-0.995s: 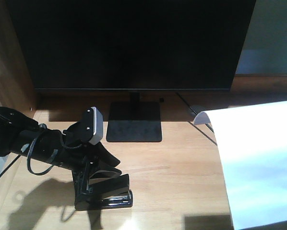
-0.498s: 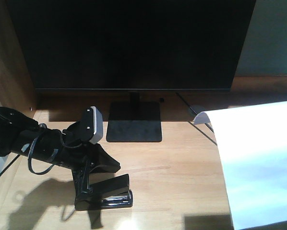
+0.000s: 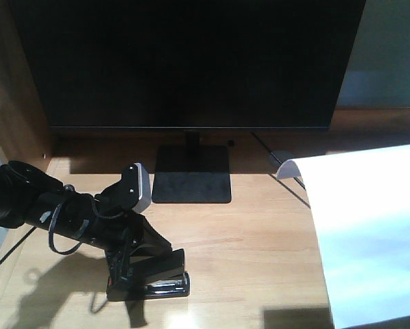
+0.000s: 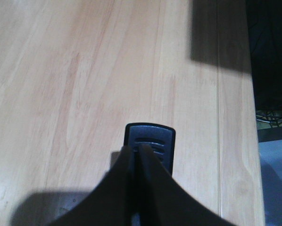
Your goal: Grab stapler and paper to desk for stapling
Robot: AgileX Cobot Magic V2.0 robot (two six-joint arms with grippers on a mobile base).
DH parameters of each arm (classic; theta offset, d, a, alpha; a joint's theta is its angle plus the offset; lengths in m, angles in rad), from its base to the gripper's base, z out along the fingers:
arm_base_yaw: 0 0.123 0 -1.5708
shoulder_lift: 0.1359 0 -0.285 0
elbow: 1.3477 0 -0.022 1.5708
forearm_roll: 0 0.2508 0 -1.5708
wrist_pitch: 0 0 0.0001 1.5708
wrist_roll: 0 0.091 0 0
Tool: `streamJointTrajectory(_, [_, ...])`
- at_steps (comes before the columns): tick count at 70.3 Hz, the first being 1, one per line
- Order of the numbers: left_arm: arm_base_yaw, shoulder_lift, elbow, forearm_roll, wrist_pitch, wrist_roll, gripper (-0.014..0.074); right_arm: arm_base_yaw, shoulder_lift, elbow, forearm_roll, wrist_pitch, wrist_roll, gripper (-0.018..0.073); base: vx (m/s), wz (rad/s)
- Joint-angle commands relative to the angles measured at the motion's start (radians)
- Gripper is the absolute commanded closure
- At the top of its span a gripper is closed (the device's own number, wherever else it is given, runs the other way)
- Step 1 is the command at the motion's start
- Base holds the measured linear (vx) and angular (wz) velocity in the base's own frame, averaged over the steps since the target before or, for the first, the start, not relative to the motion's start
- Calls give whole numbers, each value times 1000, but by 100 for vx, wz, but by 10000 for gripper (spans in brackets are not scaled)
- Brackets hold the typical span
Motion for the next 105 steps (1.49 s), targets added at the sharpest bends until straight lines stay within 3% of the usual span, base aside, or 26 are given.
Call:
streamJointTrajectory(1, [-4,-29,-24,-48,39,-10,603,-8,9,-24,12,-41,-8,566,0,0])
streamJointTrajectory(105, [-4,-17,-24,-44,62,-9,603,-8,9,-24,12,-45,-8,566,0,0])
